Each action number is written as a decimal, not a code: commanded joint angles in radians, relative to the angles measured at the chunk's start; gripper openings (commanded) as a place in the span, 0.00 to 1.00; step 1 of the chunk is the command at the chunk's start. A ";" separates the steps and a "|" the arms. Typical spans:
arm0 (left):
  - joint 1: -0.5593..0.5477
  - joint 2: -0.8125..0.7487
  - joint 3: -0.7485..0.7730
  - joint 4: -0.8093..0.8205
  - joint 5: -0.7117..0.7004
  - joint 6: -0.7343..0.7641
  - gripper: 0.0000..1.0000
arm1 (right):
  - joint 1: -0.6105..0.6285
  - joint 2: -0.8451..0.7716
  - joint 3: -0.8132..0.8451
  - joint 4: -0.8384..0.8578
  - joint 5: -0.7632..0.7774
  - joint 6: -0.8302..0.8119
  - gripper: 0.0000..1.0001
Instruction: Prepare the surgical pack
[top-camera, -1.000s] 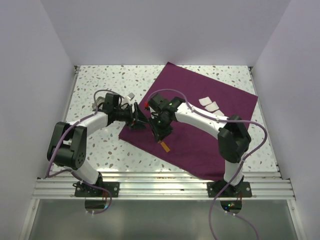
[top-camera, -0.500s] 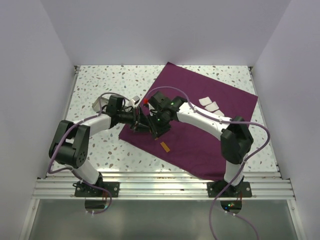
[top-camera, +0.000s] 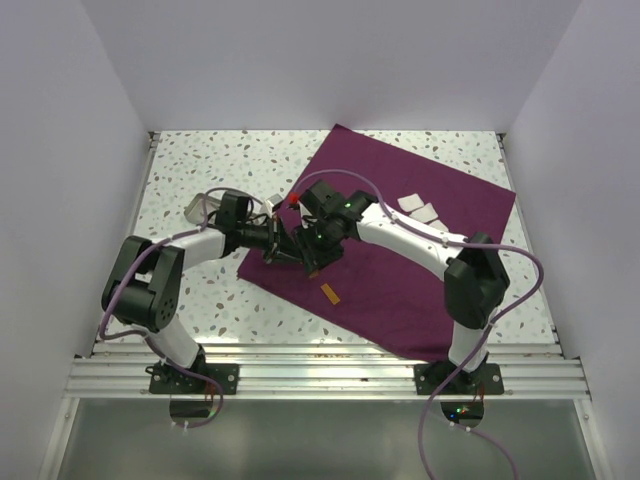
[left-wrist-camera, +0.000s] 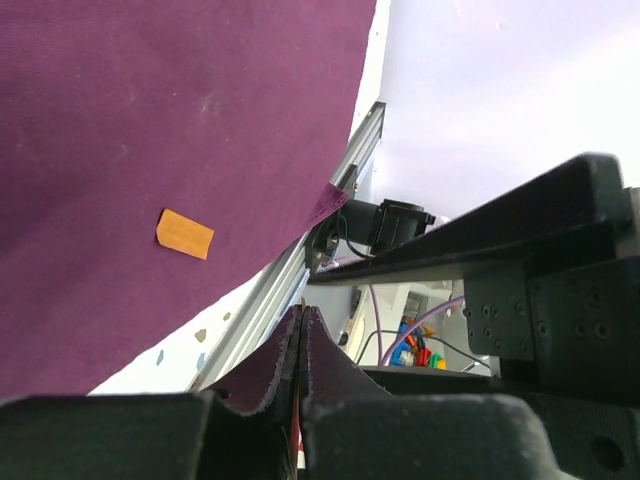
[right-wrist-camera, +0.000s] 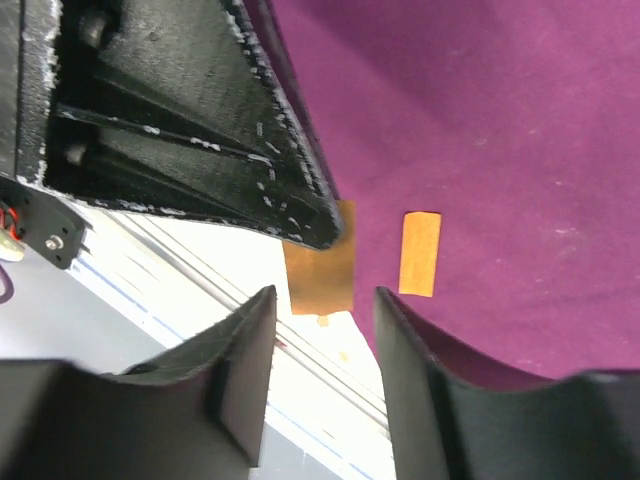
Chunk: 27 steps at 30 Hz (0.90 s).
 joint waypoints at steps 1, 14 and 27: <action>0.017 0.016 0.038 -0.008 -0.005 0.028 0.00 | -0.018 -0.016 0.040 -0.004 0.029 -0.010 0.49; 0.457 0.201 0.424 -0.416 -0.353 0.403 0.00 | -0.160 0.027 0.041 -0.082 -0.020 0.015 0.63; 0.502 0.381 0.650 -0.528 -0.505 0.397 0.35 | -0.159 0.117 0.061 -0.067 -0.072 0.028 0.64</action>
